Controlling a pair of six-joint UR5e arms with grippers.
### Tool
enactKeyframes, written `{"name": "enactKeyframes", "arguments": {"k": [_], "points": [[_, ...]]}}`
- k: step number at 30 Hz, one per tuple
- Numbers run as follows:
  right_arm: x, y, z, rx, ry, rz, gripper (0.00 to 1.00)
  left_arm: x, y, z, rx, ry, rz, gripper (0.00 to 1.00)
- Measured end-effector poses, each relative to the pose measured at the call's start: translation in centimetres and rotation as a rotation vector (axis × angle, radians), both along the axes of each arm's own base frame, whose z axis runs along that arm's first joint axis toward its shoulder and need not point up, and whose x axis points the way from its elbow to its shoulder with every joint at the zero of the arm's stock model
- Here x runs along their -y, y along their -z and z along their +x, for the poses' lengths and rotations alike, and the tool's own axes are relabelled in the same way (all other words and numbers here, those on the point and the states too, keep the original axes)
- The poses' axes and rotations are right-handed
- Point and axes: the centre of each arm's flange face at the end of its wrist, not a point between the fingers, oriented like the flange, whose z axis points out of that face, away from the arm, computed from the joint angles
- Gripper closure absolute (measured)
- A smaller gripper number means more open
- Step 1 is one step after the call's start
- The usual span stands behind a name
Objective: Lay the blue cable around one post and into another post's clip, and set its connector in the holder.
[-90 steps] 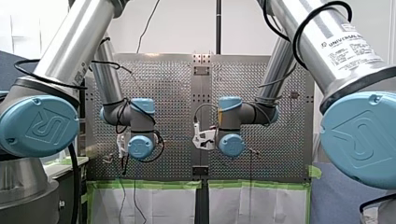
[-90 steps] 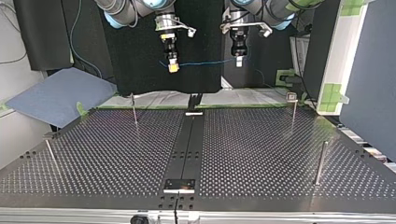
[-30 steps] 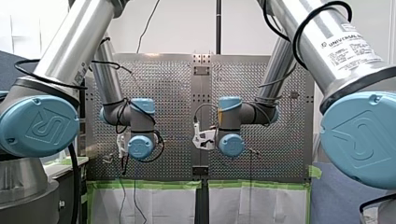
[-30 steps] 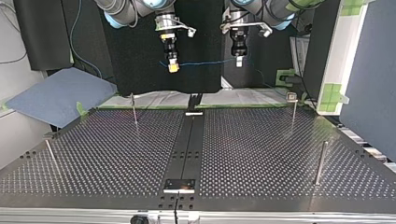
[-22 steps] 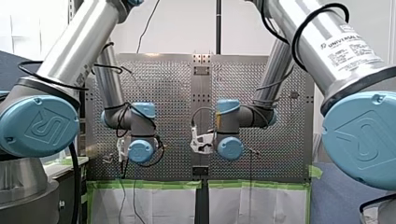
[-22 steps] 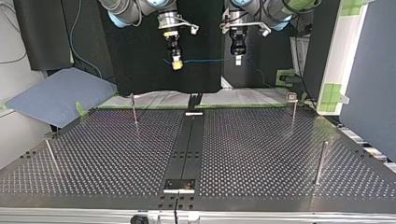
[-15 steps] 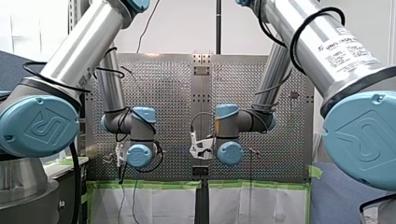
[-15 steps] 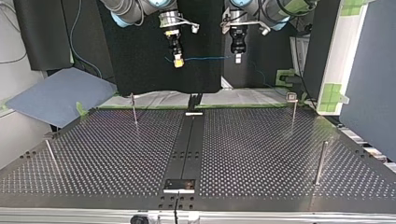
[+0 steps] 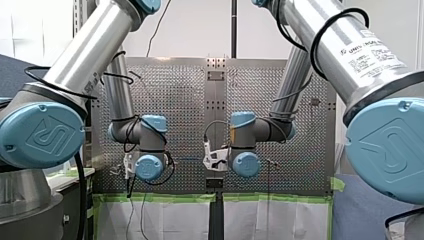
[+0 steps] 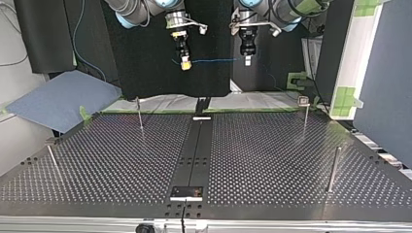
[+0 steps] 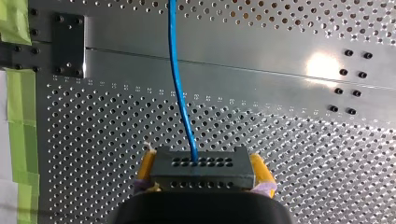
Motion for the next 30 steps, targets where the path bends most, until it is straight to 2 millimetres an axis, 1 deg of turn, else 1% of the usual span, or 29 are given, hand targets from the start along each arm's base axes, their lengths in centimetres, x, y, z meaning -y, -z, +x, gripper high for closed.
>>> {"name": "enactKeyframes", "arguments": {"k": [19,22,26,30], "points": [[0.0,0.0,0.0,0.0,0.0,0.0,1.0,0.0,0.0,0.0,0.0,0.0,0.0,1.0],[0.1,0.1,0.0,0.0,0.0,0.002,1.0,-0.4,0.2,0.0,-0.007,-0.014,-0.001,1.0],[0.9,0.4,0.1,0.006,-0.003,0.02,1.0,-0.9,-0.7,1.2,0.009,-0.066,-0.035,1.0],[1.7,-1.0,1.1,0.041,-0.027,0.027,1.0,-0.8,-1.9,2.0,0.023,-0.084,-0.064,1.0]]}}
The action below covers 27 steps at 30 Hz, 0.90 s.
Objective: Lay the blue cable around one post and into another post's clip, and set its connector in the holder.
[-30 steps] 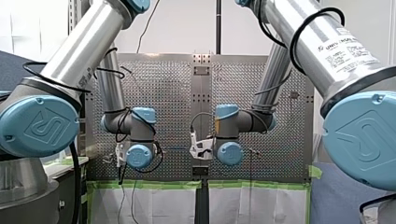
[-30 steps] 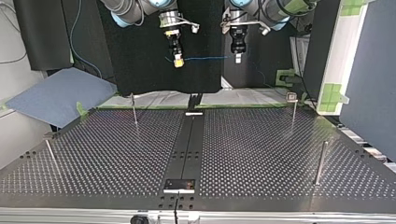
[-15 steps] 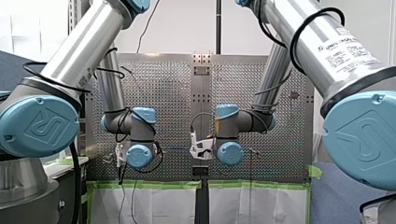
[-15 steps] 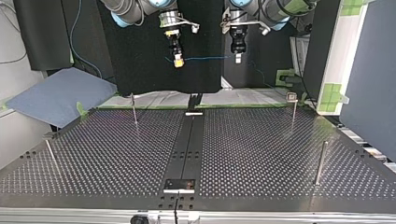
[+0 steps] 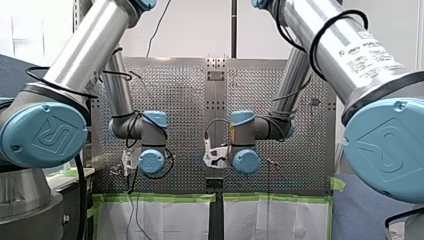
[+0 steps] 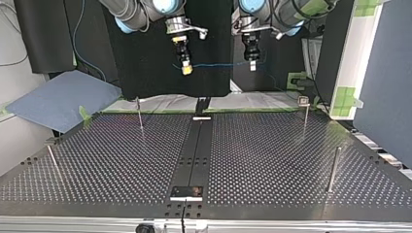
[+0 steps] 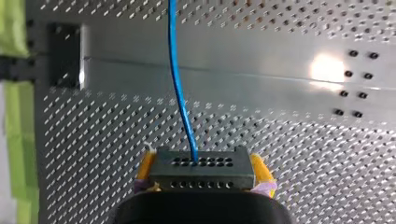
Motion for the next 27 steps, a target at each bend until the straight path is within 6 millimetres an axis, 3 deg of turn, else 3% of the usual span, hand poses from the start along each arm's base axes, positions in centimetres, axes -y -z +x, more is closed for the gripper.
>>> {"name": "enactKeyframes", "arguments": {"k": [7,16,27], "points": [[1.8,-5.0,1.9,0.099,-0.028,-0.004,1.0,-0.5,-2.1,0.5,0.004,-0.017,-0.013,1.0],[3.0,-10.8,3.0,0.161,-0.031,-0.027,1.0,-1.8,-4.7,1.2,0.011,-0.092,-0.008,1.0],[3.4,-19.0,4.6,0.208,-0.083,-0.095,1.0,-1.7,-9.9,3.8,0.094,-0.175,-0.114,1.0]]}}
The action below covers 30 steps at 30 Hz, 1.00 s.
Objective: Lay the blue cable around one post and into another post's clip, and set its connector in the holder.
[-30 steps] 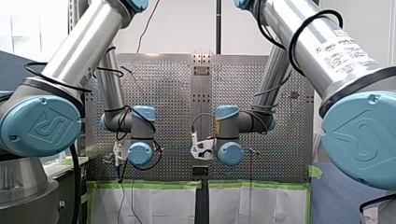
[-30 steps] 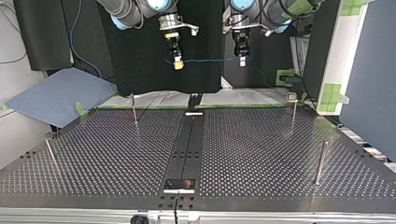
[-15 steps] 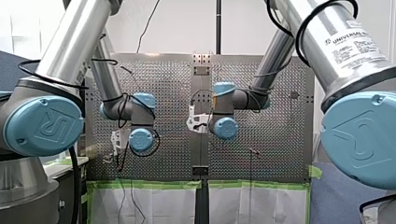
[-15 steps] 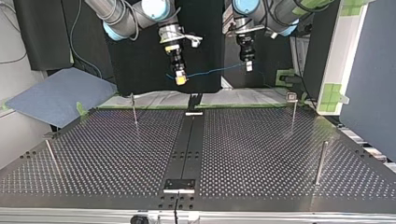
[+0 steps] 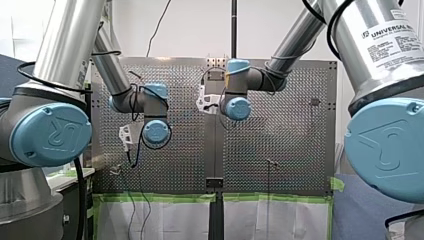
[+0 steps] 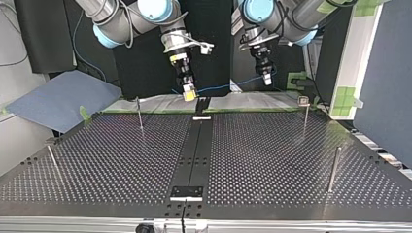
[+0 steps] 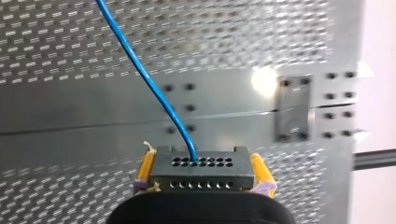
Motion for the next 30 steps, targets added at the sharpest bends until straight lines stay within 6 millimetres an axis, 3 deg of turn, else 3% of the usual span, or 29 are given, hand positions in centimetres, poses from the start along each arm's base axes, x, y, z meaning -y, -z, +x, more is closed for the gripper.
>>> {"name": "enactKeyframes", "arguments": {"k": [14,24,30], "points": [[0.6,-10.5,0.1,0.088,-0.012,-0.07,1.0,0.4,-8.3,2.6,0.145,-0.069,-0.174,1.0],[-0.3,-19.2,-0.6,0.148,-0.03,-0.135,1.0,0.4,-15.2,2.9,0.256,-0.135,-0.312,1.0],[-0.6,-20.8,-0.8,0.139,-0.042,-0.131,1.0,0.0,-19.1,2.8,0.311,-0.178,-0.366,1.0]]}}
